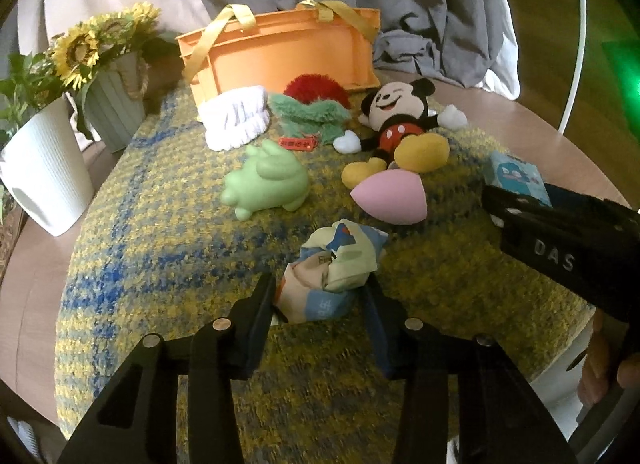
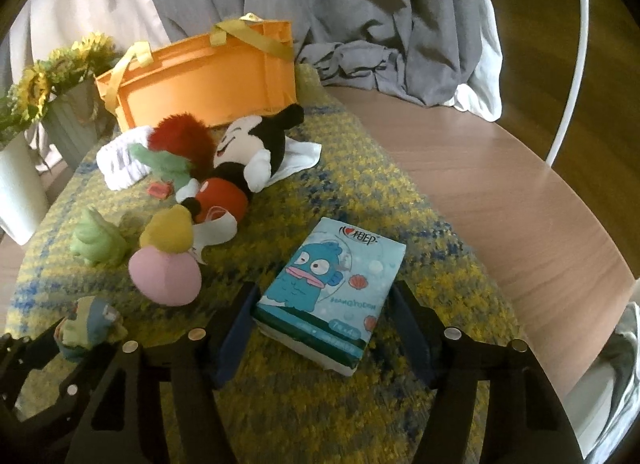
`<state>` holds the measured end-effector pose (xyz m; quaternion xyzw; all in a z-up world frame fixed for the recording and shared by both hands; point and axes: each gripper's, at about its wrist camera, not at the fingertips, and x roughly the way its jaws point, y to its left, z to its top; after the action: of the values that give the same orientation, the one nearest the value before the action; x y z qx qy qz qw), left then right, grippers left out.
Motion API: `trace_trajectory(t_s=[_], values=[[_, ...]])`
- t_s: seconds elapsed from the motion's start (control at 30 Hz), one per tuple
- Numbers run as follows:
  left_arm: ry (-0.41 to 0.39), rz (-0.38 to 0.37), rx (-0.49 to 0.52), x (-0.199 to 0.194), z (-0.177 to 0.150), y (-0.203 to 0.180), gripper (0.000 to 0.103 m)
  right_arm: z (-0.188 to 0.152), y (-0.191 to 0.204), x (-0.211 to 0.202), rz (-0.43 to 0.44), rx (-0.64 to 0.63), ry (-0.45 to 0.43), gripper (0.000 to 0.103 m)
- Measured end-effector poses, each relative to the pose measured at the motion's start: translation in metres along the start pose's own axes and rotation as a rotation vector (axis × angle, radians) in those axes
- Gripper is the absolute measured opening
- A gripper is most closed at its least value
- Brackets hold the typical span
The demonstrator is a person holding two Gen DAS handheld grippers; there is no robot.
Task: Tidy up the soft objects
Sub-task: 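Close the left tool on the cloth bundle while the right tool grips the tissue pack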
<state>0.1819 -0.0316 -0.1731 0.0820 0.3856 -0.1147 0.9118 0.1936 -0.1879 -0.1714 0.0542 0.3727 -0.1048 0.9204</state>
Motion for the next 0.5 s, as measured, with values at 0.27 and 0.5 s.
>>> trace_trajectory(t_s=[0.27,0.5], values=[[-0.065,0.002,-0.05,-0.029,0.007,0.004,0.042,0.001,0.0,-0.034,0.048,-0.005,-0.041,0.067],[-0.158,0.015,-0.08,-0.06,0.023,0.011,0.042,0.012,0.002,-0.061,0.068,-0.012,-0.084,0.067]])
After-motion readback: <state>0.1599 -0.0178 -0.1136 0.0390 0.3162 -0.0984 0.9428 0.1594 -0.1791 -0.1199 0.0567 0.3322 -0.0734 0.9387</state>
